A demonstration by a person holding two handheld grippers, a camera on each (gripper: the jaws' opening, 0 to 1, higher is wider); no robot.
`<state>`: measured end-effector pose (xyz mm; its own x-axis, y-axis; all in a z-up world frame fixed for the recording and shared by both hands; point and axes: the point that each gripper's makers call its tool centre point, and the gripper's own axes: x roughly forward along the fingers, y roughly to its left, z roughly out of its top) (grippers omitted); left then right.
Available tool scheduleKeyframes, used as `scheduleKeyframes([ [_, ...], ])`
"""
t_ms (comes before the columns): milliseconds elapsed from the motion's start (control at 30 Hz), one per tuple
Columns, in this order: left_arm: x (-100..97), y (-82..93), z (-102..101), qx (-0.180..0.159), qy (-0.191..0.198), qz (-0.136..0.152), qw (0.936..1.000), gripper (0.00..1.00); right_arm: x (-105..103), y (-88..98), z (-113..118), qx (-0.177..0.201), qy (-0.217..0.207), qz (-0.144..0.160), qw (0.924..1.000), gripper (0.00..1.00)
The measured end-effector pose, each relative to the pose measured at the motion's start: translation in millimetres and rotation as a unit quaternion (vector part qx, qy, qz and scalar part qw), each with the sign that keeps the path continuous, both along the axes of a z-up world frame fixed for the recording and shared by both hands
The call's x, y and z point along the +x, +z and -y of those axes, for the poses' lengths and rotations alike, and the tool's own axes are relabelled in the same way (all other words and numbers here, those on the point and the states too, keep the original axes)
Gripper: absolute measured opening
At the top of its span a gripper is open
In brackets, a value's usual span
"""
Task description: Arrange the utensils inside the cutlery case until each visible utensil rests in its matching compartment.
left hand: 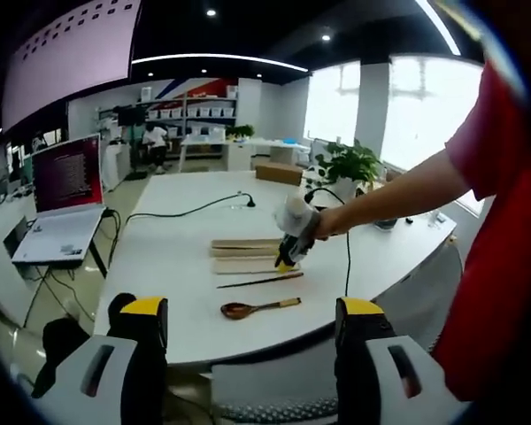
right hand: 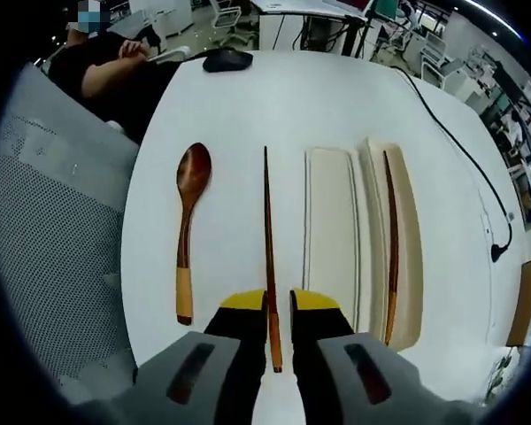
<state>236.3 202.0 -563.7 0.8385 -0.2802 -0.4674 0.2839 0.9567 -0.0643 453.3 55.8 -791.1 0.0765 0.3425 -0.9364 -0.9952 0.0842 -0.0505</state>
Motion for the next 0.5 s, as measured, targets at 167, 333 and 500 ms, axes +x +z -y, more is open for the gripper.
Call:
scheduleKeyframes([
  [167,1.9,1.4,-5.0,0.004,0.000,0.000,1.0000,0.79,-3.2,-9.2,-2.4,-0.009,0.009,-0.004,0.9999,0.08],
  [333,0.9,1.7,-8.4,0.008,-0.004,-0.004,1.0000,0.79,-2.3,-14.9,-4.0,-0.017,0.005,-0.004,0.9998,0.08],
  [500,-0.6,0.4,-12.2,0.006,0.000,-0.006,1.0000,0.79,-3.4,-17.9,-5.1,-0.026,0.012,-0.005,0.9996,0.10],
])
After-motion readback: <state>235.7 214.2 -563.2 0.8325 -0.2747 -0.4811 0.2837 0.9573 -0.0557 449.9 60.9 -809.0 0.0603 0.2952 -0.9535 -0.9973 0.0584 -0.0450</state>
